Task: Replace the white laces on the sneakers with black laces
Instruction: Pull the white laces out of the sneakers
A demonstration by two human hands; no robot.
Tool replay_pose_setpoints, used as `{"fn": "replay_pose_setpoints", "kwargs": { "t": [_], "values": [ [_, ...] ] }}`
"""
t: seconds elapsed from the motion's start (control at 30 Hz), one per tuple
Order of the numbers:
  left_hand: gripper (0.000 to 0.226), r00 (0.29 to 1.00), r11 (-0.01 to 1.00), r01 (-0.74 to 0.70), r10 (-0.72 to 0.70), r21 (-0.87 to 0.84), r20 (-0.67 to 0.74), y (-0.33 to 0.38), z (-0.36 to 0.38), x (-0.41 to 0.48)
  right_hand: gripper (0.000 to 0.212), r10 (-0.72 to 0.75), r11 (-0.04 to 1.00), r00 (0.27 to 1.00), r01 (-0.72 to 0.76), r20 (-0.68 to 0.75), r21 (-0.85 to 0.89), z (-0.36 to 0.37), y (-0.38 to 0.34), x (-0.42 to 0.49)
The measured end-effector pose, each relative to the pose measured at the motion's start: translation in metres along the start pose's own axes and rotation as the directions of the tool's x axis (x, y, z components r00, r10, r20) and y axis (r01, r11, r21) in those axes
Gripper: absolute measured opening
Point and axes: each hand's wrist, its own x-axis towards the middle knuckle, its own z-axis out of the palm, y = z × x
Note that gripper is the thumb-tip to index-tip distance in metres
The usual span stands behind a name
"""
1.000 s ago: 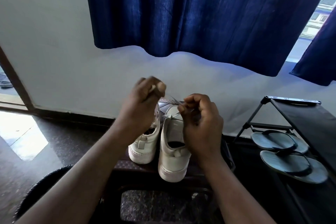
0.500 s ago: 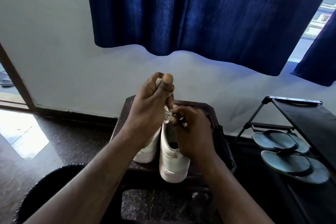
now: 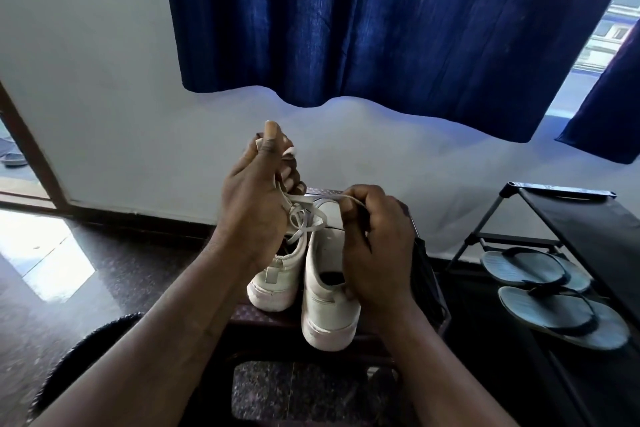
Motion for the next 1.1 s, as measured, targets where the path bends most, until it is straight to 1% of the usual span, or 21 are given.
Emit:
{"fn": "replay_pose_setpoints", "kwargs": {
  "t": [0.07,0.13,0.23,0.3,0.37,0.47,0.53,0.6,0.67,0.73,0.83,0.9,1.0,1.1],
  "values": [
    [0.041,0.998,0.994,0.057,-0.056,-0.089,0.012,0.003,0.0,0.0,0.014,0.055,0.992,0.995,-0.064,0.084,0.107,-0.002,-0.003,-0.001],
    [0.046,0.997,0.983,0.077,-0.072,-0.164,0.037,0.008,-0.003,0.001,0.012,0.09,0.965,0.98,-0.13,0.178,0.229,-0.005,-0.009,-0.001],
    [0.043,0.996,0.962,0.086,-0.074,-0.259,0.056,0.01,-0.005,0.003,0.021,0.119,0.901,0.945,-0.231,0.304,0.366,-0.009,-0.022,0.001],
    [0.039,0.996,0.96,0.082,-0.066,-0.268,0.067,0.009,-0.006,0.003,0.021,0.161,0.844,0.905,-0.333,0.393,0.42,-0.011,-0.03,0.001],
    [0.036,0.996,0.97,0.065,-0.047,-0.233,0.08,0.008,-0.006,0.001,0.017,0.19,0.827,0.881,-0.382,0.434,0.413,-0.012,-0.035,0.003],
    [0.036,0.994,0.986,0.042,-0.024,-0.163,0.11,0.007,-0.006,-0.003,0.014,0.208,0.831,0.873,-0.395,0.441,0.392,-0.013,-0.039,0.007],
    [0.034,0.993,0.988,0.04,-0.022,-0.148,0.119,0.007,-0.006,-0.005,0.018,0.213,0.811,0.872,-0.409,0.441,0.418,-0.013,-0.045,0.009],
    [0.027,0.991,0.989,0.061,-0.043,-0.138,0.13,0.008,-0.005,-0.008,0.02,0.221,0.802,0.885,-0.404,0.409,0.441,-0.012,-0.049,0.011],
    [0.022,0.987,0.99,0.105,-0.093,-0.092,0.133,0.006,-0.003,-0.011,0.02,0.23,0.797,0.895,-0.399,0.383,0.453,-0.01,-0.053,0.012],
    [0.018,0.986,0.988,0.146,-0.141,-0.056,0.093,0.005,-0.001,-0.016,0.018,0.217,0.817,0.902,-0.377,0.373,0.436,-0.009,-0.057,0.013],
    [0.018,0.983,0.982,0.183,-0.183,-0.042,0.012,0.006,0.004,-0.025,0.019,0.191,0.857,0.923,-0.323,0.334,0.402,-0.003,-0.064,0.011],
    [0.019,0.983,0.983,0.181,-0.182,-0.036,-0.014,0.008,0.002,-0.029,0.021,0.175,0.882,0.94,-0.282,0.293,0.377,0.006,-0.068,0.009],
    [0.027,0.986,0.986,0.164,-0.165,-0.036,-0.035,0.013,-0.008,-0.034,0.018,0.143,0.937,0.964,-0.205,0.222,0.283,0.021,-0.074,0.005],
    [0.036,0.987,0.991,0.124,-0.128,-0.051,-0.092,0.023,-0.024,-0.038,0.012,0.154,0.95,0.969,-0.199,0.194,0.242,0.038,-0.083,0.0]
  ]
}}
